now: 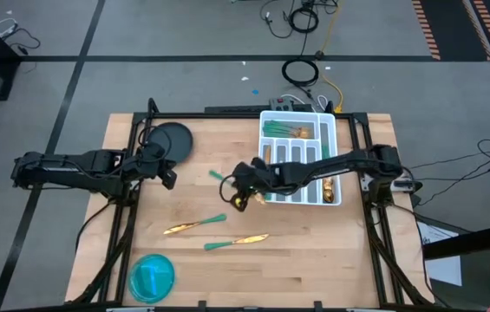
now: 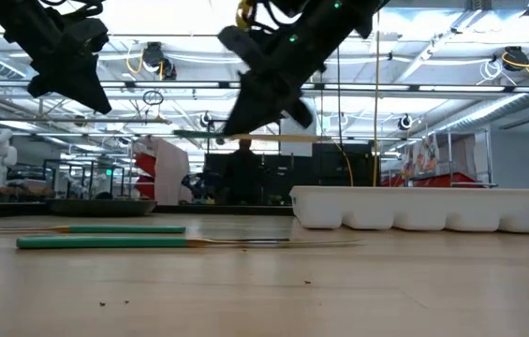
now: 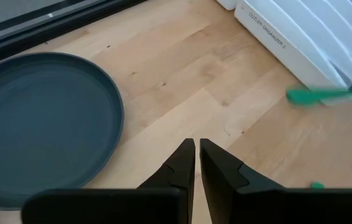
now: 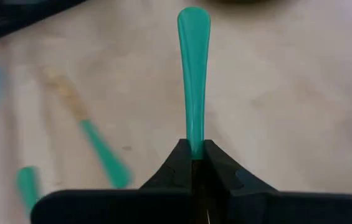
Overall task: Sort silverware
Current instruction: Put the green knife into the silverware tray
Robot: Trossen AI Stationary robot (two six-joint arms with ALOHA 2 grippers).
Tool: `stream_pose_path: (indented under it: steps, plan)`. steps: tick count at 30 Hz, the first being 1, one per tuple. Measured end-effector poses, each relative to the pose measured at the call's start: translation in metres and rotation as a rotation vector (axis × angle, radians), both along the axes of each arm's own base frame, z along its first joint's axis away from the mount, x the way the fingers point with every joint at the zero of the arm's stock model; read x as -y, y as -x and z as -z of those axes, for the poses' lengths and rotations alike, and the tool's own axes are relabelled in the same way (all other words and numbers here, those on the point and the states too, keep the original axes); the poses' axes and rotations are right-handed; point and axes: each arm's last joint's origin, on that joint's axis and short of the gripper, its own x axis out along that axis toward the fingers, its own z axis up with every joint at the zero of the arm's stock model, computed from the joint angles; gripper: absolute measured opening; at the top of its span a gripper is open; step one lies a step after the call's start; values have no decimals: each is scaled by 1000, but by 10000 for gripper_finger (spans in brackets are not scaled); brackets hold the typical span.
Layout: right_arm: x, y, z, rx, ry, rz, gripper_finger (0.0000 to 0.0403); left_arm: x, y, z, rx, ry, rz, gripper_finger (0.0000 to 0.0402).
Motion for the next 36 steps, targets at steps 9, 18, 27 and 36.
stream_pose_path:
  steps: [9,18,27,36]
  plan:
    - [18,27,-21,-109,69,178,0,0,-1,-1,9,0,0,32]
    - [32,38,-20,-230,144,167,0,0,0,0,2,-4,5,32]
    - [30,54,-11,-553,365,-369,0,0,0,0,-8,-18,21,32]
    - [44,69,-8,-811,605,-781,0,0,0,0,10,-3,-12,32]
